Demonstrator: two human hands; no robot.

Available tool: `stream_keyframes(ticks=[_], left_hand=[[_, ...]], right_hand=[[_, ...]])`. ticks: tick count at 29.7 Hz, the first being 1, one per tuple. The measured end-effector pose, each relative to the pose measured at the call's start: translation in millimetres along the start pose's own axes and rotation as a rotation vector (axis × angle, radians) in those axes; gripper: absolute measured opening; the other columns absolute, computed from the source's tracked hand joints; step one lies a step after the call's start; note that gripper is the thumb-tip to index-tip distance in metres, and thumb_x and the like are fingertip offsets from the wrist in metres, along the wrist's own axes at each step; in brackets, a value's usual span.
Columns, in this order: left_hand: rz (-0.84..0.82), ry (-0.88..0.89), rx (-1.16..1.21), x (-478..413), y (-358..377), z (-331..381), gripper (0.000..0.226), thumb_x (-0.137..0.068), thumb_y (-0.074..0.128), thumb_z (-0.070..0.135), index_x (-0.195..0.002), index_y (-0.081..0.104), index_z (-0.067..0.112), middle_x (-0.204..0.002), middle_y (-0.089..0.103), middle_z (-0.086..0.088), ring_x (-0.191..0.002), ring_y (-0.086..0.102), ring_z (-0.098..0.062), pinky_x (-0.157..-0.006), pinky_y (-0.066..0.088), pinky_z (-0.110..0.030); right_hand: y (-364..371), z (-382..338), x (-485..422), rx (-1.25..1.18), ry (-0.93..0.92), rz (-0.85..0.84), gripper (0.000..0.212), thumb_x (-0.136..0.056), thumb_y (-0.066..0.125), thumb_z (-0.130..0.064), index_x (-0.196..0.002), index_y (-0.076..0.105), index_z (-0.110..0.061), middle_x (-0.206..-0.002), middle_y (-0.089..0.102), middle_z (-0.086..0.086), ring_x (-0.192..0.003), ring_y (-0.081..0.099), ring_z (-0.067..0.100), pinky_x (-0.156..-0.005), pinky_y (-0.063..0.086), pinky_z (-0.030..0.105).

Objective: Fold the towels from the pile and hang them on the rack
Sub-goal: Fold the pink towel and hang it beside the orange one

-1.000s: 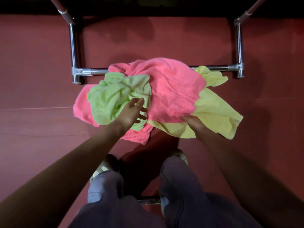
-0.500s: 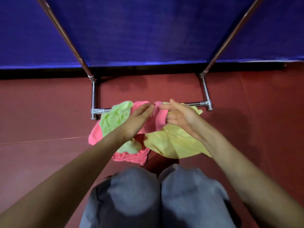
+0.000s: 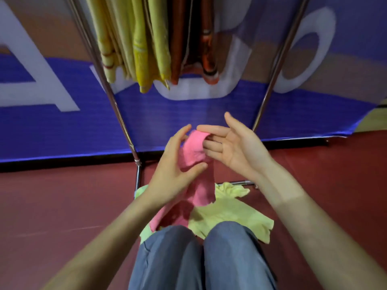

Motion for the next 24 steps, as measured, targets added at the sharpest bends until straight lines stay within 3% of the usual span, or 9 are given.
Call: stream_keyframes(ticks=[4, 7, 11, 16, 18, 20, 22, 24], left_hand=[[0.120, 0.235, -0.131, 4.4, -16.6, 51.1, 0.062, -0.070, 0.063, 0.034, -0.123, 0.031, 0.042, -0.121, 0.040, 0.023, -0.115, 0.039, 0.014, -0.102, 0.031, -0.010], [0.174, 0.321, -0.175, 12.0, -25.0, 79.4, 0.058, -0.072, 0.062, 0.033, -0.124, 0.036, 0.030, -0.119, 0.041, 0.024, -0.113, 0.040, 0.016, -0.100, 0.033, -0.010], [0.186, 0.381, -0.181, 21.7, -38.7, 111.1, 0.056, -0.070, 0.059, 0.032, -0.121, 0.038, 0.030, -0.118, 0.043, 0.026, -0.110, 0.039, 0.025, -0.095, 0.031, -0.001], [0.139, 0.393, -0.290, 39.3, -49.5, 130.4, 0.060, -0.072, 0.063, 0.030, -0.127, 0.039, 0.027, -0.117, 0.046, 0.025, -0.107, 0.040, 0.027, -0.089, 0.032, 0.002], [0.114, 0.380, -0.366, 49.4, -54.6, 136.7, 0.059, -0.074, 0.063, 0.026, -0.129, 0.043, 0.023, -0.116, 0.052, 0.017, -0.106, 0.048, 0.015, -0.086, 0.036, 0.000], [0.106, 0.366, -0.427, 57.3, -58.3, 143.5, 0.050, -0.077, 0.057, 0.028, -0.126, 0.052, 0.022, -0.111, 0.059, 0.012, -0.103, 0.054, 0.003, -0.084, 0.041, -0.007], [0.105, 0.352, -0.399, 64.0, -61.0, 151.0, 0.037, -0.082, 0.051, 0.033, -0.116, 0.061, 0.025, -0.102, 0.063, 0.023, -0.097, 0.058, 0.008, -0.080, 0.045, -0.008], [0.113, 0.287, -0.290, 69.1, -62.8, 158.0, 0.025, -0.086, 0.048, 0.041, -0.100, 0.067, 0.032, -0.080, 0.066, 0.034, -0.084, 0.062, 0.011, -0.074, 0.050, -0.012]], right_hand=[[34.3, -36.8, 36.3, -0.034, -0.081, -0.035, 0.057, -0.092, 0.026, -0.047, -0.113, 0.054, -0.002, -0.098, 0.060, 0.008, -0.073, 0.067, 0.007, -0.065, 0.056, 0.019], [53.2, -56.0, 60.2, -0.056, -0.100, -0.035, 0.058, -0.091, 0.028, -0.049, -0.109, 0.054, 0.000, -0.099, 0.059, 0.011, -0.085, 0.062, 0.014, -0.072, 0.055, 0.022], [73.2, -74.1, 85.4, -0.057, -0.115, -0.057, 0.055, -0.092, 0.028, -0.046, -0.100, 0.056, 0.000, -0.097, 0.062, 0.012, -0.088, 0.062, 0.017, -0.078, 0.054, 0.024], [87.0, -73.7, 105.4, -0.066, -0.095, -0.065, 0.054, -0.094, 0.029, -0.040, -0.110, 0.051, 0.007, -0.120, 0.056, 0.020, -0.113, 0.055, 0.028, -0.086, 0.048, 0.030], [93.0, -69.5, 114.8, -0.049, -0.079, -0.068, 0.055, -0.094, 0.030, -0.038, -0.118, 0.047, 0.008, -0.126, 0.053, 0.021, -0.121, 0.050, 0.030, -0.089, 0.045, 0.031], [96.1, -62.9, 119.4, -0.005, -0.066, -0.081, 0.051, -0.095, 0.030, -0.038, -0.116, 0.049, 0.005, -0.114, 0.058, 0.019, -0.108, 0.057, 0.026, -0.087, 0.048, 0.030], [96.8, -57.2, 124.5, 0.013, -0.057, -0.082, 0.046, -0.095, 0.031, -0.037, -0.108, 0.052, 0.002, -0.101, 0.060, 0.016, -0.093, 0.061, 0.022, -0.080, 0.053, 0.027], [95.8, -52.4, 127.8, 0.060, -0.070, -0.086, 0.045, -0.096, 0.030, -0.035, -0.108, 0.055, 0.001, -0.096, 0.063, 0.014, -0.086, 0.064, 0.020, -0.075, 0.055, 0.025]])
Point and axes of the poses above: each hand's wrist, its own x-axis away from the middle knuckle, its own y-axis out of the palm, z = x × y, the point moved 2 cm from there along -x, towards the middle knuckle
